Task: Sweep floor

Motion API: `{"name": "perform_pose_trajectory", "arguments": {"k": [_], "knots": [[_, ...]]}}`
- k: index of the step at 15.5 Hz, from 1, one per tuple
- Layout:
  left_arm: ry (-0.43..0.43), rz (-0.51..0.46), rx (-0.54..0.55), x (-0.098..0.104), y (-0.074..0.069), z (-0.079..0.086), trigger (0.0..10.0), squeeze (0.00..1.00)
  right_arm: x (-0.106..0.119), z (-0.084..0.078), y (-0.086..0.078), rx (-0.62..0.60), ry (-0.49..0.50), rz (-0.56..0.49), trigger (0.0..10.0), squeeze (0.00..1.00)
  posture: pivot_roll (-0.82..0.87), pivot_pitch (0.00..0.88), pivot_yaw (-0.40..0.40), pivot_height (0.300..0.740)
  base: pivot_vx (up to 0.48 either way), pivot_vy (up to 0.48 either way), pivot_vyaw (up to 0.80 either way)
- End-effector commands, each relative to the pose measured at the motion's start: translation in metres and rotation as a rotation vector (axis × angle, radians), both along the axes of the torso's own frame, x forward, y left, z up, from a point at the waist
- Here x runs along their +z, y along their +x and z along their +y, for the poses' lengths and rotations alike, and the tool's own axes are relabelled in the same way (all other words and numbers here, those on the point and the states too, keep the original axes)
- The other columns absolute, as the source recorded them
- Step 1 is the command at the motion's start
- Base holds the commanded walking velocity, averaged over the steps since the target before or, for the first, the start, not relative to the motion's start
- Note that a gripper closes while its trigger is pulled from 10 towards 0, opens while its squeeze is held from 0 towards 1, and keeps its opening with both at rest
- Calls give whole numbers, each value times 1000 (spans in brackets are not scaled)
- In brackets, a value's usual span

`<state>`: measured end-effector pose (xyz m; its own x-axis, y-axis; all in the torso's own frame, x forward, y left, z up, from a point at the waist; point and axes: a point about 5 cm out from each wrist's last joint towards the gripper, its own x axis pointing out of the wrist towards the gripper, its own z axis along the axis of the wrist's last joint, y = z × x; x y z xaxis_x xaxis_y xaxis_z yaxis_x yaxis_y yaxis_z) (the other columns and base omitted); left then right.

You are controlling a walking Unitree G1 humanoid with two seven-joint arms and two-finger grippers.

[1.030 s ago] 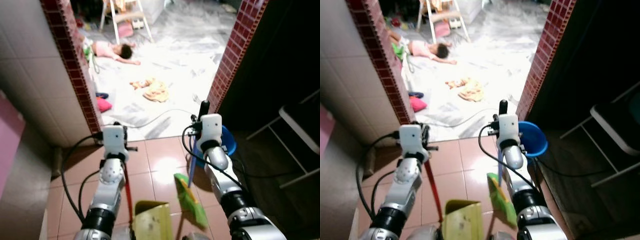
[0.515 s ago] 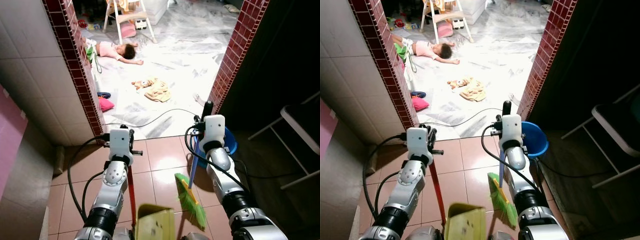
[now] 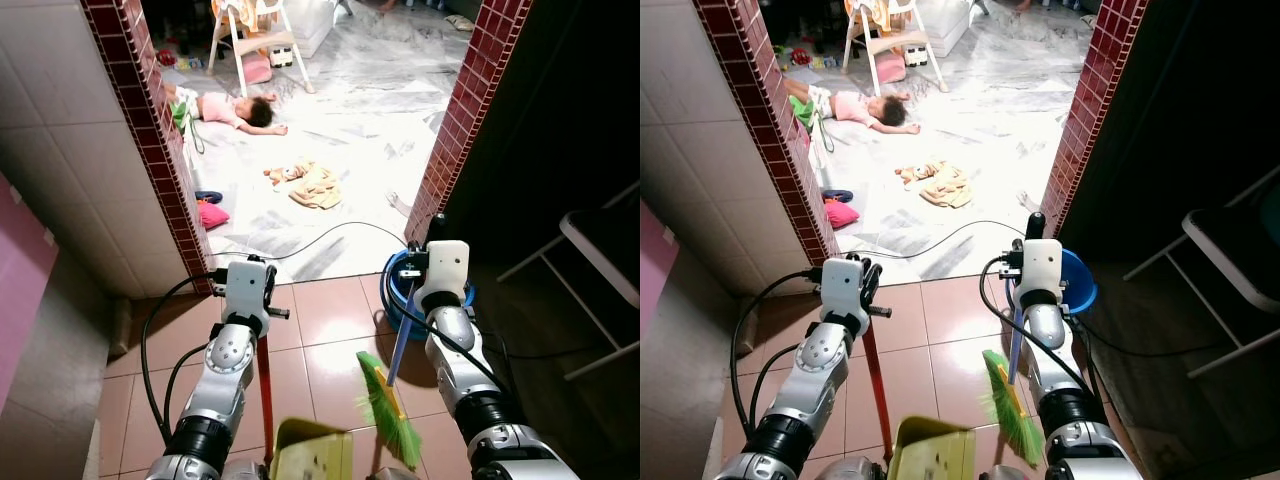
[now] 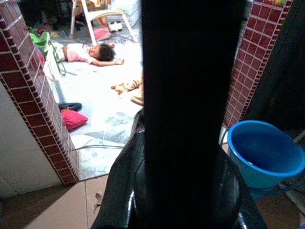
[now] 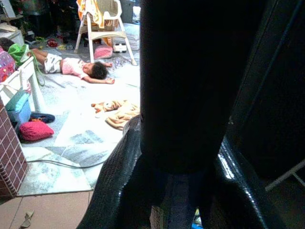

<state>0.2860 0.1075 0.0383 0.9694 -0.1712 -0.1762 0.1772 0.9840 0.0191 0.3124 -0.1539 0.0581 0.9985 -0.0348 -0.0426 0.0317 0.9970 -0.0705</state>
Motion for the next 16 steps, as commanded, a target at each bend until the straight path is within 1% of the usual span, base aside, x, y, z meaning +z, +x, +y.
{"name": "perform_pose_trajectory", "arguments": {"k": [1,3,4,5,7,8,9,10,12,14,16], "knots": [[49,90,-34,-16,-8,3,10000,0,-8,-3,-4,-29,19,38,10000,0,-27,0,29,731,0,0,0],[39,90,-43,-14,-8,2,10000,0,-9,0,-5,-27,19,37,10000,0,-23,0,38,731,0,0,0],[45,74,-38,-12,-7,1,10000,0,-8,1,-4,-30,27,35,10000,0,-22,0,39,731,0,0,0],[48,56,-8,-9,-5,5,10000,0,-7,1,-3,-28,37,30,10000,0,-20,0,40,731,0,0,0],[65,-30,111,6,4,22,10000,0,-2,4,0,1,64,11,10000,0,-18,0,39,731,0,0,0],[73,-68,154,14,8,30,10000,0,0,6,2,19,58,4,10000,0,-18,0,38,731,0,0,0],[83,-84,176,18,10,34,10000,0,2,7,3,35,43,0,10000,0,-18,0,38,731,0,0,0],[86,-124,210,27,13,40,10000,0,7,11,5,77,14,-29,10000,0,-18,0,38,731,0,0,800],[90,-157,227,35,16,41,10000,0,9,12,7,75,38,-35,10000,0,-17,0,37,731,360,0,800],[102,-162,234,35,16,41,10000,0,10,13,7,84,43,-38,10000,0,-17,0,36,731,441,0,800],[106,-163,257,36,16,42,10000,0,10,16,6,106,58,-40,10000,0,-17,0,36,731,442,0,222]]}}
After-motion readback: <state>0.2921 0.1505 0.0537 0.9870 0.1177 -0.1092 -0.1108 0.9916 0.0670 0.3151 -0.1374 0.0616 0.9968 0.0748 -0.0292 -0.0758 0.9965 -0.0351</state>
